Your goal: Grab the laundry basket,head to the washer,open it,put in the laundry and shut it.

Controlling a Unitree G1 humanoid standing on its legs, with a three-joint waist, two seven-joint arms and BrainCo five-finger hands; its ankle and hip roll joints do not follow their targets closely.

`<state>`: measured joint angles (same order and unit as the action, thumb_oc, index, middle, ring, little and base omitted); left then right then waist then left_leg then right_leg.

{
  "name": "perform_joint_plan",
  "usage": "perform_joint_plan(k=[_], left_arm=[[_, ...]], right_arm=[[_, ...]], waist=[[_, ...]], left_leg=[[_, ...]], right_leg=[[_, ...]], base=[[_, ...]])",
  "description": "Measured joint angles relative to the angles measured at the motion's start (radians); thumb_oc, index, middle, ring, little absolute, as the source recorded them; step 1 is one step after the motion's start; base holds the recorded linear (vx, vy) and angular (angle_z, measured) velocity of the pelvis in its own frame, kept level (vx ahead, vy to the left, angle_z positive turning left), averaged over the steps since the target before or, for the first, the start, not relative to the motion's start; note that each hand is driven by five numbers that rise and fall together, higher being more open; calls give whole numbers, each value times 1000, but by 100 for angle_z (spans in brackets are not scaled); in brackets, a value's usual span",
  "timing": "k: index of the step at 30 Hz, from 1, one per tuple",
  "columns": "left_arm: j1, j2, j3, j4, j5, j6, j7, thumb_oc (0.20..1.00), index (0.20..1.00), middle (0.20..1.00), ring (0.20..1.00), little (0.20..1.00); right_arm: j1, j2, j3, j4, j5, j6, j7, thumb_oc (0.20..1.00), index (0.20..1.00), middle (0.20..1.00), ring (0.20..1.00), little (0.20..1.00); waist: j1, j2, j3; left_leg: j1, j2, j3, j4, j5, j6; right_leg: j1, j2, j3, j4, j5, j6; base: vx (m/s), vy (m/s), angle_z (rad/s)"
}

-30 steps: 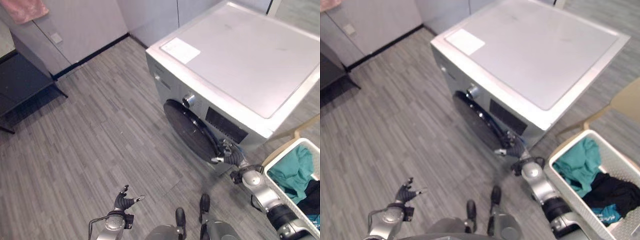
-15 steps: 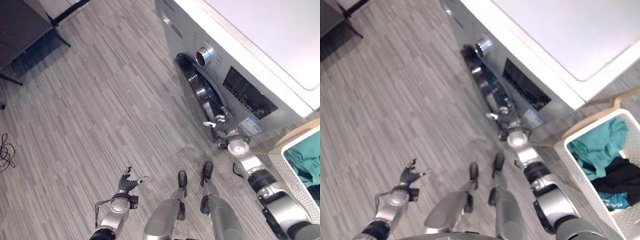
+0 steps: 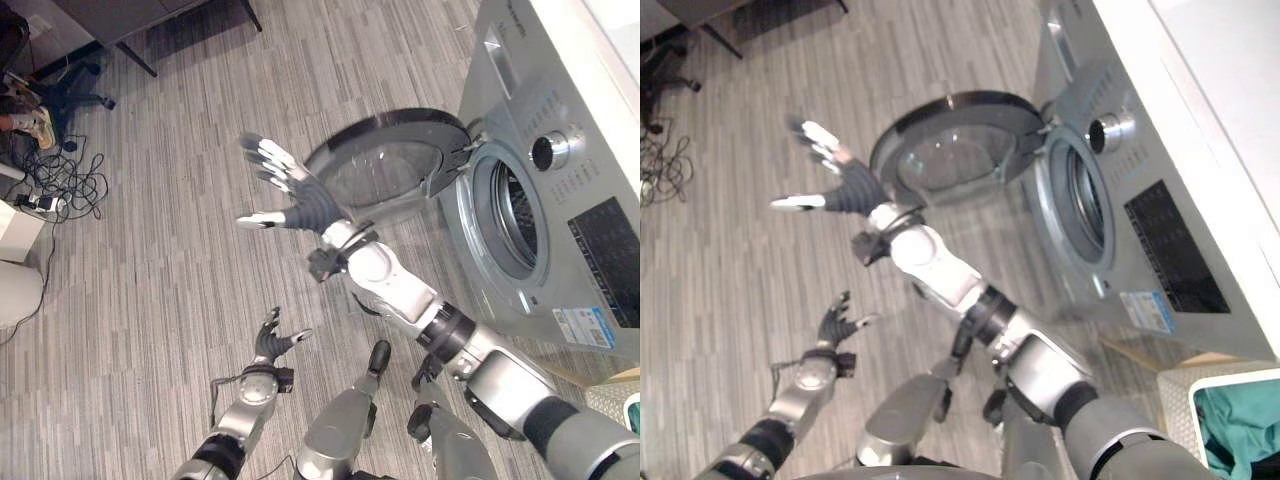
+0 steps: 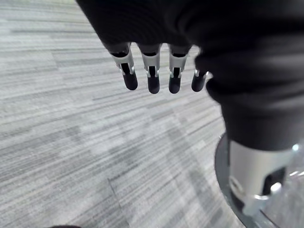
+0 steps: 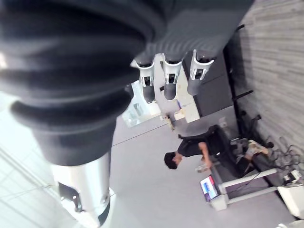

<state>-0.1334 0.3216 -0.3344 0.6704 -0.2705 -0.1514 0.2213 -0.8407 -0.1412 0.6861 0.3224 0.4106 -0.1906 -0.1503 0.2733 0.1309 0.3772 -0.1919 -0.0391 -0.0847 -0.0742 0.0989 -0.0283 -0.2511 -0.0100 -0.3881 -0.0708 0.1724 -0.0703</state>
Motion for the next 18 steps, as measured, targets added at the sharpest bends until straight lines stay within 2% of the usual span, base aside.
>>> perform_joint_plan(k=[1, 2, 3, 4, 5, 7, 8, 9, 10, 11, 12, 13, 14, 15, 16, 18], left_arm=[[0, 0, 11, 0, 0, 0, 4, 1000, 1000, 1000, 1000, 1000], [1, 3, 22, -2, 1, 6, 10, 1000, 1000, 1000, 1000, 1000], [0, 4, 27, -7, 2, 9, 13, 1000, 1000, 1000, 1000, 1000], [-2, 10, 27, -27, 10, 10, 15, 1000, 1000, 1000, 1000, 1000], [-22, 10, 26, -28, 13, 12, 14, 1000, 1000, 1000, 1000, 1000], [-72, 8, 28, -57, 21, 27, 10, 1000, 1000, 1000, 1000, 1000], [-108, 15, 29, -86, 61, 28, 5, 1000, 1000, 1000, 1000, 1000], [-143, 20, 34, -94, 96, 30, 5, 1000, 1000, 1000, 1000, 1000], [-154, 20, 30, -95, 98, 31, 5, 1000, 1000, 1000, 1000, 1000], [-167, 33, 24, -103, 133, 33, 8, 1000, 1000, 1000, 1000, 1000], [-176, 34, 24, -102, 136, 36, 8, 1000, 1000, 1000, 1000, 1000], [-210, 34, 22, -78, 149, 42, 18, 1000, 1000, 1000, 1000, 1000], [-267, 53, 24, -23, 167, 53, 25, 1000, 1000, 1000, 1000, 1000], [-337, 90, 18, 27, 171, 57, 34, 1000, 1000, 1000, 1000, 1000], [-391, 99, 35, 60, 177, 62, 49, 1000, 1000, 1000, 1000, 1000], [-551, 170, 31, 235, 180, 74, 65, 1000, 1000, 1000, 1000, 1000]], right_arm=[[40, -69, -18, 1, -1, 5, -4, 1000, 1000, 1000, 1000, 1000], [131, -165, -49, -9, -21, 21, -5, 1000, 1000, 1000, 1000, 1000], [186, -198, -50, -31, -47, 37, -4, 1000, 1000, 1000, 1000, 1000], [281, -244, -52, -39, -103, 49, 0, 1000, 1000, 1000, 1000, 1000], [320, -262, -52, -41, -130, 70, 2, 1000, 1000, 1000, 1000, 1000], [430, -311, -86, -101, -210, 74, 25, 1000, 1000, 1000, 1000, 1000], [509, -331, -110, -117, -261, 79, 41, 1000, 1000, 1000, 1000, 1000], [581, -349, -132, -115, -307, 83, 50, 1000, 1000, 1000, 1000, 1000], [615, -354, -149, -114, -327, 83, 61, 1000, 1000, 1000, 1000, 1000], [651, -354, -171, -87, -352, 92, 68, 1000, 1000, 1000, 1000, 1000], [646, -355, -179, -68, -363, 92, 68, 1000, 1000, 1000, 1000, 1000], [658, -354, -184, -57, -370, 80, 65, 1000, 1000, 1000, 1000, 1000], [651, -348, -200, -45, -372, 74, 63, 1000, 1000, 1000, 1000, 1000], [639, -352, -196, -30, -374, 83, 64, 1000, 1000, 1000, 1000, 1000], [646, -367, -201, -31, -376, 82, 61, 1000, 1000, 1000, 1000, 1000], [647, -376, -234, -42, -387, 81, 58, 1000, 1000, 1000, 1000, 1000]], waist=[[-2, 0, 0], [-34, -20, 3], [-51, -35, 2], [-101, -68, 2], [-139, -88, 4], [-175, -96, 4], [-213, -119, 5], [-243, -126, 5], [-248, -126, 5], [-252, -129, 5], [-265, -127, 6], [-308, -128, 6], [-320, -125, 7], [-324, -143, 11], [-350, -149, 21], [-379, -151, 34]], left_leg=[[0, -7, 1, -1, 1, 2], [-1, -16, 26, -3, 2, 3], [-1, -20, 50, -3, 2, 4], [-1, -28, 102, -4, 2, 5], [1, -30, 114, -5, 1, 6], [-2, -33, 135, -6, -1, 8], [2, -28, 162, -6, -10, 17], [0, -23, 182, -6, -15, 28], [0, -21, 188, -6, -15, 29], [-1, -15, 226, -7, -22, 44], [-3, -13, 242, -7, -24, 47], [-8, -14, 256, -6, -27, 50], [-21, -10, 261, -7, -22, 56], [-35, -9, 287, -7, -23, 55], [-40, -9, 305, -7, -24, 54], [-54, -6, 322, -7, -23, 54]], right_leg=[[-4, -7, 4, 5, 0, 3], [-20, -16, 37, 15, 7, 15], [-28, -20, 60, 16, 12, 22], [-38, -26, 105, 10, 26, 44], [-44, -27, 122, 3, 34, 57], [-43, -29, 140, -8, 37, 62], [-52, -21, 162, -8, 40, 65], [-60, -11, 178, -8, 43, 70], [-64, -7, 186, -8, 44, 71], [-78, 1, 215, -8, 48, 77], [-86, 3, 215, -9, 48, 77], [-96, 10, 238, -8, 55, 83], [-109, 12, 244, -8, 58, 88], [-133, 14, 251, -9, 60, 92], [-144, 14, 252, -9, 60, 91], [-163, 18, 263, -9, 67, 100]], base=[[4, 84, -9], [1, 96, -33], [-2, 114, -81], [7, 77, -89], [6, 57, -83], [8, 36, -44], [9, 84, -53], [-7, 63, -63], [-3, 77, -69], [-7, 69, -75], [-2, 68, -64], [-4, 43, -19], [-8, 31, -37], [-5, 41, -56], [-4, 43, -60], [8, 32, -30]])
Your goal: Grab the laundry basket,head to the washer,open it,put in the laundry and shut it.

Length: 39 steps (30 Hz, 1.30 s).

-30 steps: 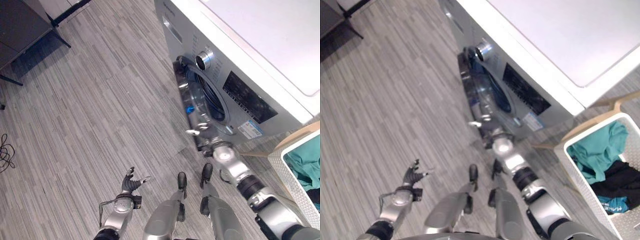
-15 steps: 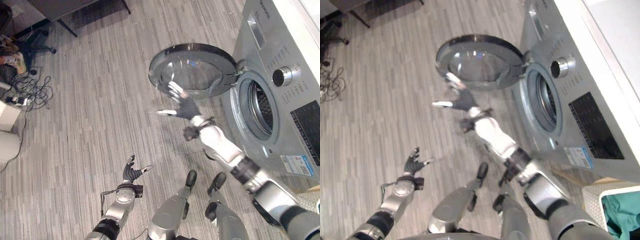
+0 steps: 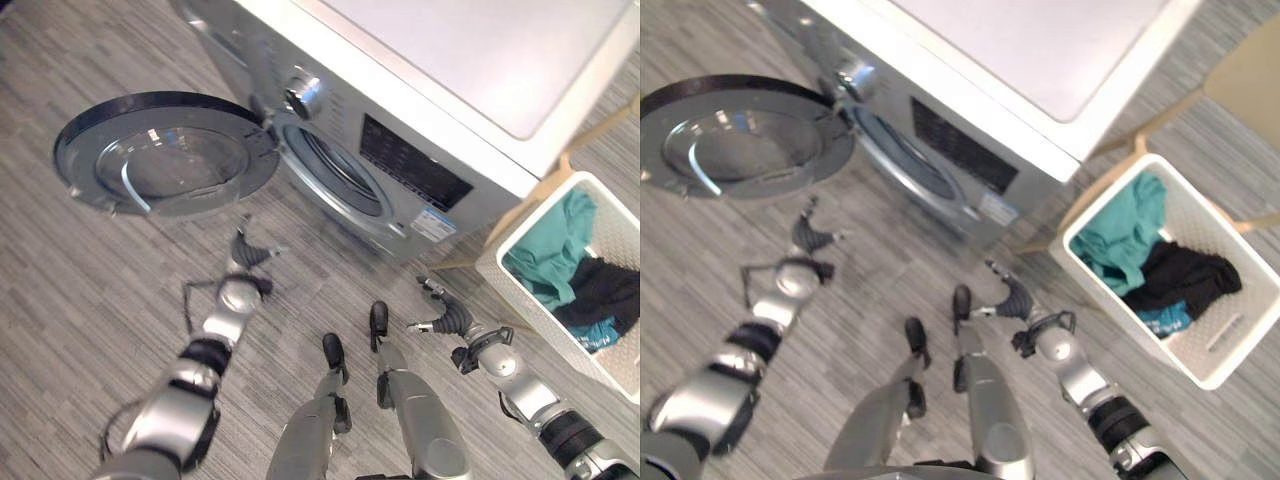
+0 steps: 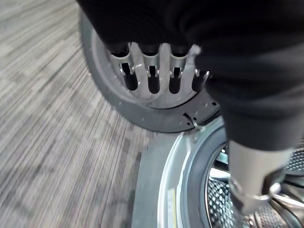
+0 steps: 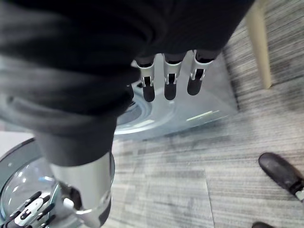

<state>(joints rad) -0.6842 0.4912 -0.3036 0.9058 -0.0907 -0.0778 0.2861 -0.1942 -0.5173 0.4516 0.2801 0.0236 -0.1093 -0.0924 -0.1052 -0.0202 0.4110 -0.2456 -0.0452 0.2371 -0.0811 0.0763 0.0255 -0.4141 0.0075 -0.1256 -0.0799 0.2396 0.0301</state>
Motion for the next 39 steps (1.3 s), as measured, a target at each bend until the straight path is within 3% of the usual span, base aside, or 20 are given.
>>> perform_joint_plan(k=[3, 4, 6, 15, 21, 27, 28, 31, 32, 33, 34, 35, 37, 39], left_arm=[[-73, 81, 11, 48, 35, -1, 21, 1000, 1000, 1000, 1000, 1000], [-66, 101, 80, 59, 35, 1, 41, 1000, 1000, 1000, 1000, 1000], [-10, 100, 95, 53, 35, 1, 46, 1000, 1000, 1000, 1000, 1000], [171, 76, 222, 31, 14, 1, 74, 1000, 1000, 1000, 1000, 1000], [259, 20, 283, 16, -26, 9, 118, 1000, 1000, 1000, 1000, 1000], [294, 21, 312, 43, -26, 13, 122, 1000, 1000, 1000, 1000, 1000], [356, 26, 312, -64, -25, 13, 121, 1000, 1000, 1000, 1000, 1000], [441, 20, 312, -124, -22, 9, 104, 1000, 1000, 1000, 1000, 1000], [466, 11, 314, -138, -22, 10, 92, 1000, 1000, 1000, 1000, 1000], [486, -4, 314, -145, -23, 11, 84, 1000, 1000, 1000, 1000, 1000], [562, -73, 280, -272, -22, 26, 47, 1000, 1000, 1000, 1000, 1000], [683, -137, 184, -395, -14, 9, -2, 1000, 1000, 1000, 1000, 1000], [747, -191, 132, -382, -13, -3, -49, 1000, 1000, 1000, 1000, 1000], [766, -196, 118, -335, -13, -1, -92, 1000, 1000, 1000, 1000, 1000]], right_arm=[[20, -27, -37, -49, -3, -9, -19, 1000, 1000, 1000, 1000, 1000], [40, -32, -79, -76, -3, -19, -38, 1000, 1000, 1000, 1000, 1000], [37, -32, -88, -81, -3, -21, -41, 1000, 1000, 1000, 1000, 1000], [42, -24, -137, -111, 25, -42, -62, 1000, 1000, 1000, 1000, 1000], [48, 4, -137, -108, 27, -42, -66, 1000, 1000, 1000, 1000, 1000], [50, 19, -142, -110, 37, -43, -68, 1000, 1000, 1000, 1000, 1000], [44, 24, -142, -121, 37, -42, -61, 1000, 1000, 1000, 1000, 1000], [49, 31, -163, -193, 59, -44, -53, 1000, 1000, 1000, 1000, 1000], [57, 32, -180, -190, 65, -40, -37, 1000, 1000, 1000, 1000, 1000], [69, 32, -184, -194, 65, -36, -33, 1000, 1000, 1000, 1000, 1000], [117, 44, -274, -272, 63, -7, -14, 1000, 1000, 1000, 1000, 1000], [173, 59, -372, -316, 63, -21, -15, 1000, 1000, 1000, 1000, 1000], [208, 57, -435, -322, 53, -20, -20, 1000, 1000, 1000, 1000, 1000], [209, 77, -431, -319, 46, -21, -21, 1000, 1000, 1000, 1000, 1000]], waist=[[-35, 6, 25], [-33, 8, 29], [-31, 9, 30], [5, 6, 34], [30, -22, 50], [30, -48, 62], [37, -64, 61], [40, -83, 51], [30, -90, 11], [28, -89, -16], [31, -61, -20], [25, -24, -85], [10, 24, -180], [-12, 33, -196]], left_leg=[[-1, 3, 6, -1, -3, -4], [-11, 8, 23, -5, -8, -7], [-10, 13, 26, -6, -17, -14], [-11, 13, 20, -1, -24, -14], [-10, 11, 11, 0, -22, -11], [21, 7, 4, 0, -23, -6], [63, 7, 30, 3, -34, 1], [154, 16, 93, 10, -69, 3], [163, 23, 108, 8, -70, 4], [168, 22, 108, 6, -73, 0], [239, 26, 110, -1, -78, -7], [297, 27, 107, -3, -82, -7], [325, 26, 117, -1, -117, -12], [339, 26, 180, -1, -122, -8]], right_leg=[[-4, 6, 6, 0, 2, -1], [-20, 12, 19, 0, 4, 0], [-20, 19, 21, 0, 18, -18], [-18, 15, 13, 0, 20, -21], [-14, 13, 9, 0, 20, -21], [19, 11, 9, 0, 20, -21], [50, 18, 41, 0, 20, -21], [124, 32, 95, 0, 10, -11], [123, 32, 77, 10, -26, -12], [127, 35, 78, 9, -27, -13], [197, 45, 81, 4, -21, -23], [255, 48, 88, 2, -25, -27], [262, 76, 133, 5, -33, -30], [248, 87, 187, 22, -22, -12]], base=[[35, 42, -18], [43, 47, -24], [29, 42, -17], [25, 44, 3], [1, 9, 5], [12, 19, -1], [77, 49, -44], [97, 40, -66], [200, 56, -38], [203, 64, -15], [179, 78, -14], [101, 91, -30], [53, 68, -50], [3, -2, -98]])
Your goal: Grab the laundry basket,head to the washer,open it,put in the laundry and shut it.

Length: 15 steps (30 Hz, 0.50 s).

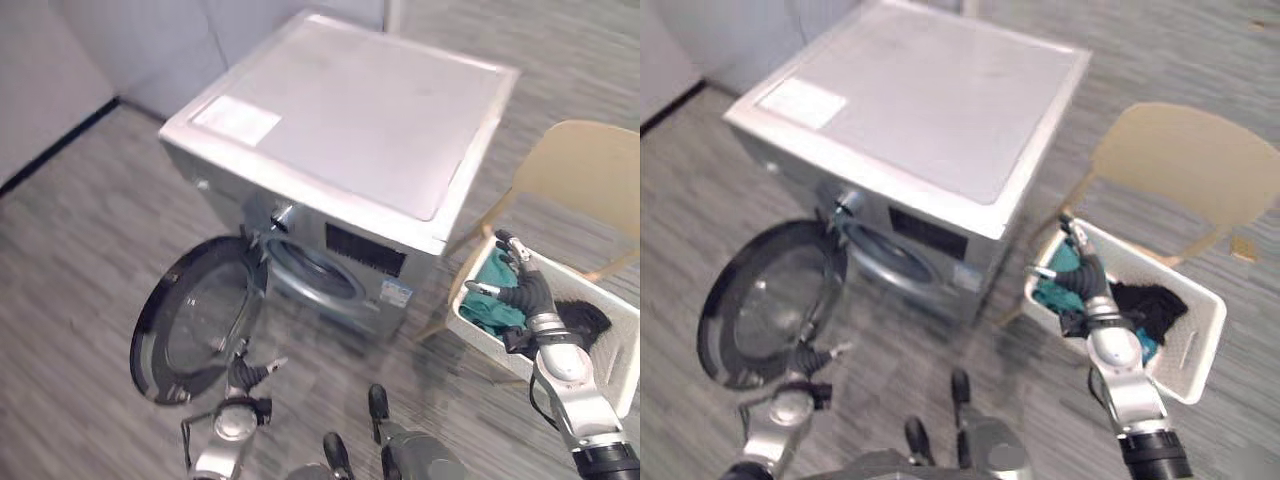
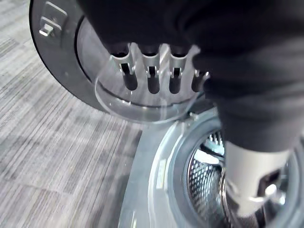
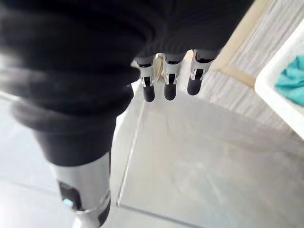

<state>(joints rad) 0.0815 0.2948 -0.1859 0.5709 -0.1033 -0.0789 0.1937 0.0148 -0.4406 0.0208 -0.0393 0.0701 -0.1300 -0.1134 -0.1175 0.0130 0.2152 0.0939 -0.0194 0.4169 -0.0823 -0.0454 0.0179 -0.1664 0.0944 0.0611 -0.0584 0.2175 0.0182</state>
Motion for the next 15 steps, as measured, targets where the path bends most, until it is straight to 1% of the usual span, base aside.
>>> perform_joint_plan(k=[1, 2, 3, 4, 5, 6, 7, 8, 9, 10, 11, 12, 13, 14, 15], left_arm=[[-1, 8, 1, 26, 0, 1, -16, 1000, 1000, 1000, 1000, 1000], [-4, 11, 3, 61, 0, 3, -28, 1000, 1000, 1000, 1000, 1000], [-2, 10, 12, 83, 1, 7, -42, 1000, 1000, 1000, 1000, 1000], [8, 8, 13, 96, 1, 13, -48, 1000, 1000, 1000, 1000, 1000], [14, 8, -3, 123, 4, 14, -63, 1000, 1000, 1000, 1000, 1000], [26, 7, 1, 135, 10, 13, -74, 1000, 1000, 1000, 1000, 1000], [30, 7, 3, 149, 11, 16, -78, 1000, 1000, 1000, 1000, 1000], [30, 4, 7, 185, 15, 23, -86, 1000, 1000, 1000, 1000, 1000], [23, -5, 12, 223, 39, 25, -92, 1000, 1000, 1000, 1000, 1000], [21, -15, 16, 246, 40, 22, -98, 1000, 1000, 1000, 1000, 1000], [6, -19, 20, 294, 40, 24, -103, 1000, 1000, 1000, 1000, 1000], [4, -21, 21, 313, 40, 32, -106, 1000, 1000, 1000, 1000, 1000], [18, -28, 31, 331, 40, 32, -107, 1000, 1000, 1000, 1000, 1000], [9, -31, 34, 355, 40, 26, -104, 1000, 1000, 1000, 1000, 1000], [6, -38, 25, 365, 40, 27, -105, 1000, 1000, 1000, 1000, 1000]], right_arm=[[-2, 1, 16, 2, -14, 0, -1, 1000, 1000, 1000, 1000, 1000], [-4, 7, 28, 18, -23, 1, -2, 1000, 1000, 1000, 1000, 1000], [-7, 24, 42, 57, -27, 3, -2, 1000, 1000, 1000, 1000, 1000], [-5, 42, 57, 88, -29, 7, -4, 1000, 1000, 1000, 1000, 1000], [21, 42, 60, 93, -31, 7, -5, 1000, 1000, 1000, 1000, 1000], [33, 40, 64, 95, -32, 7, -7, 1000, 1000, 1000, 1000, 1000], [42, 40, 69, 93, -33, 6, -8, 1000, 1000, 1000, 1000, 1000], [74, 30, 64, 81, -33, 6, -15, 1000, 1000, 1000, 1000, 1000], [90, 26, 68, 84, -34, 8, -14, 1000, 1000, 1000, 1000, 1000], [92, 20, 68, 85, -36, 8, -14, 1000, 1000, 1000, 1000, 1000], [90, 19, 73, 85, -45, 9, -14, 1000, 1000, 1000, 1000, 1000], [89, 10, 78, 78, -53, 8, -14, 1000, 1000, 1000, 1000, 1000], [78, -25, 93, 70, -54, 6, -14, 1000, 1000, 1000, 1000, 1000], [50, -71, 126, 79, -62, 6, -12, 1000, 1000, 1000, 1000, 1000], [23, -109, 144, 79, -69, 4, -13, 1000, 1000, 1000, 1000, 1000]], waist=[[-16, -3, 0], [-24, 0, 1], [-14, 3, 2], [-13, 6, 1], [-18, 13, -5], [-16, 16, -6], [-12, 15, -12], [-32, 6, -20], [-30, 2, -32], [-31, 15, -39], [-19, 15, -42], [-8, 16, -52], [-5, 29, -57], [-5, 22, -65], [15, 23, -74]], left_leg=[[-6, 2, 39, 0, -5, 3], [-11, 14, 77, 0, -9, 5], [-4, 34, 151, 0, -12, 3], [14, 49, 200, 1, -13, 4], [24, 60, 237, 2, -17, -1], [38, 72, 291, 2, -20, -15], [40, 76, 289, 5, -24, -21], [35, 82, 286, 17, -28, -51], [37, 102, 282, 45, -21, -65], [34, 122, 264, 70, -17, -70], [32, 154, 240, 129, -16, -69], [28, 176, 210, 175, -15, -63], [17, 202, 156, 241, -12, -66], [-30, 227, 107, 353, -23, -77], [-84, 242, 47, 442, -31, -92]], right_leg=[[-15, -2, 16, -7, -9, 38], [-29, -10, -30, -5, -62, 39], [-62, -20, -151, 54, -104, 24], [-79, -53, -256, 124, -114, 19], [-91, -122, -381, 211, -143, 39], [-98, -197, -527, 303, -184, 36], [-105, -239, -565, 335, -196, 31], [-78, -284, -505, 307, -196, 47], [-38, -260, -447, 241, -224, 45], [-21, -229, -439, 211, -225, 42], [1, -200, -410, 174, -228, 27], [26, -183, -388, 135, -206, 7], [55, -151, -371, 86, -202, -10], [71, -148, -343, 55, -189, -14], [67, -139, -308, 35, -173, -24]], base=[[102, 13, -114], [105, -79, -131], [98, -166, -150], [10, -192, -152], [37, -178, -133], [122, -231, -122], [173, -304, -96], [240, -407, -74], [155, -259, -39], [132, -240, -65], [75, -156, -71], [75, -159, -82], [95, -140, -79], [42, -104, -95], [66, -102, -86]])
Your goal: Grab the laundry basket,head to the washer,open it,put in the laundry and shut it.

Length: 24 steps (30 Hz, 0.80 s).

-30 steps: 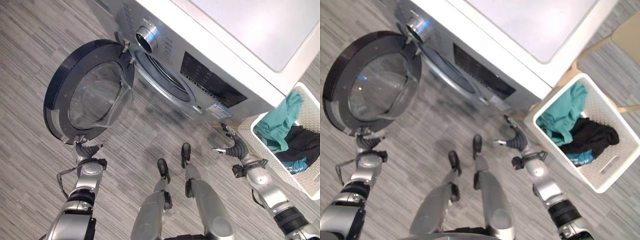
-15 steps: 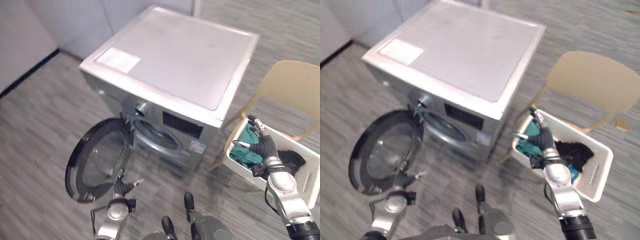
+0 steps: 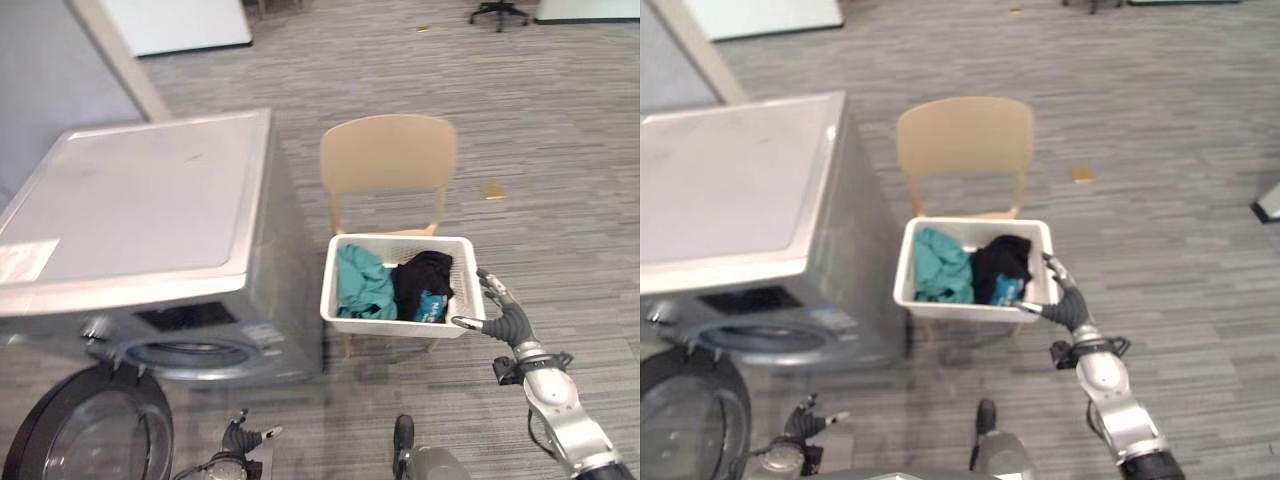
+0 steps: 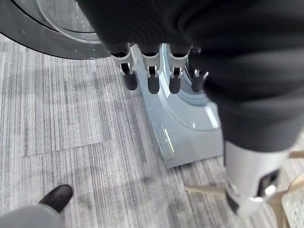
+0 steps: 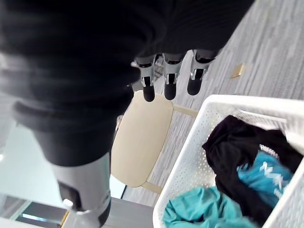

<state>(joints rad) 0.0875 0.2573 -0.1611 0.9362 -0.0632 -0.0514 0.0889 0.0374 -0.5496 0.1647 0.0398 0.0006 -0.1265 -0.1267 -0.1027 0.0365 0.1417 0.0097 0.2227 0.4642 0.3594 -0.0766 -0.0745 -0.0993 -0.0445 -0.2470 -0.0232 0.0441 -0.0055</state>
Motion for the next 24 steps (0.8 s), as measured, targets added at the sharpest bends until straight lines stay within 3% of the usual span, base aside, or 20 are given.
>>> perform_joint_plan(k=[1, 2, 3, 6, 7, 8, 12, 14, 17, 19, 24], left_arm=[[-4, -14, 6, -1, 0, 0, -1, 1000, 1000, 1000, 1000, 1000], [-24, -22, -15, 11, -1, -12, -1, 1000, 1000, 1000, 1000, 1000], [-33, -22, -30, 14, -1, -16, -1, 1000, 1000, 1000, 1000, 1000], [-44, -25, -34, 26, -1, -14, -4, 1000, 1000, 1000, 1000, 1000], [-43, -24, -36, 40, -1, -15, -5, 1000, 1000, 1000, 1000, 1000], [-52, -23, -35, 60, 0, -15, -5, 1000, 1000, 1000, 1000, 1000], [-44, -24, -22, 117, 6, -12, -4, 1000, 1000, 1000, 1000, 1000], [-53, -17, -14, 130, 7, -12, -2, 1000, 1000, 1000, 1000, 1000], [-56, -7, -6, 117, 7, -14, 0, 1000, 1000, 1000, 1000, 1000], [-66, 26, -6, 95, 7, -14, 2, 1000, 1000, 1000, 1000, 1000], [-109, 74, -9, 46, 3, -16, 33, 1000, 1000, 1000, 1000, 1000]], right_arm=[[-10, -20, 1, 0, 0, 0, 0, 1000, 1000, 1000, 1000, 1000], [-48, -80, 56, 18, -8, 11, 1, 1000, 1000, 1000, 1000, 1000], [-76, -108, 93, 22, -28, 14, 12, 1000, 1000, 1000, 1000, 1000], [-118, -119, 132, 66, -74, 14, 31, 1000, 1000, 1000, 1000, 1000], [-130, -118, 140, 86, -82, 14, 41, 1000, 1000, 1000, 1000, 1000], [-141, -120, 144, 99, -84, 15, 43, 1000, 1000, 1000, 1000, 1000], [-149, -120, 150, 113, -120, 17, 47, 1000, 1000, 1000, 1000, 1000], [-167, -113, 159, 136, -126, 19, 46, 1000, 1000, 1000, 1000, 1000], [-239, -106, 188, 173, -166, 20, 41, 1000, 1000, 1000, 1000, 1000], [-331, -105, 236, 225, -196, 21, 39, 1000, 1000, 1000, 1000, 1000], [-479, -6, 287, 381, -199, 23, 14, 1000, 1000, 1000, 1000, 1000]], waist=[[-1, -4, 2], [29, -32, 13], [58, -50, 22], [84, -55, 34], [81, -51, 48], [80, -54, 60], [76, -35, 73], [81, -33, 76], [108, -39, 91], [128, -52, 109], [199, -71, 161]], left_leg=[[-36, 0, -53, 23, -16, -38], [-99, -88, -247, -34, -66, -47], [-116, -120, -298, -105, -60, -43], [-190, -101, -310, -278, 51, -50], [-231, -98, -312, -307, 123, -52], [-235, -104, -311, -312, 144, -43], [-117, -123, -283, -368, 166, -4], [-70, -155, -283, -437, 201, 34], [-69, -193, -279, -438, 187, 62], [-80, -208, -269, -438, 184, 67], [-147, -224, -287, -422, 189, 74]], right_leg=[[12, 7, 9, -29, 15, -13], [15, 3, 85, -51, 23, -63], [14, 0, 115, -57, 30, -64], [27, 33, 111, -62, 31, -47], [52, 53, 105, -63, 17, -47], [60, 59, 112, -63, 9, -46], [104, 69, 121, -57, 2, -32], [104, 51, 120, -55, -2, -8], [100, 13, 119, -49, 1, 24], [85, -6, 121, -48, -5, 39], [38, -20, 104, -50, -5, 50]], base=[[53, -71, -89], [123, 14, -82], [98, 23, -87], [68, 62, -40], [133, 139, -32], [111, 119, -18], [118, 171, -8], [68, 125, 8], [22, 104, 2], [-20, 57, 0], [-82, 41, 12]])
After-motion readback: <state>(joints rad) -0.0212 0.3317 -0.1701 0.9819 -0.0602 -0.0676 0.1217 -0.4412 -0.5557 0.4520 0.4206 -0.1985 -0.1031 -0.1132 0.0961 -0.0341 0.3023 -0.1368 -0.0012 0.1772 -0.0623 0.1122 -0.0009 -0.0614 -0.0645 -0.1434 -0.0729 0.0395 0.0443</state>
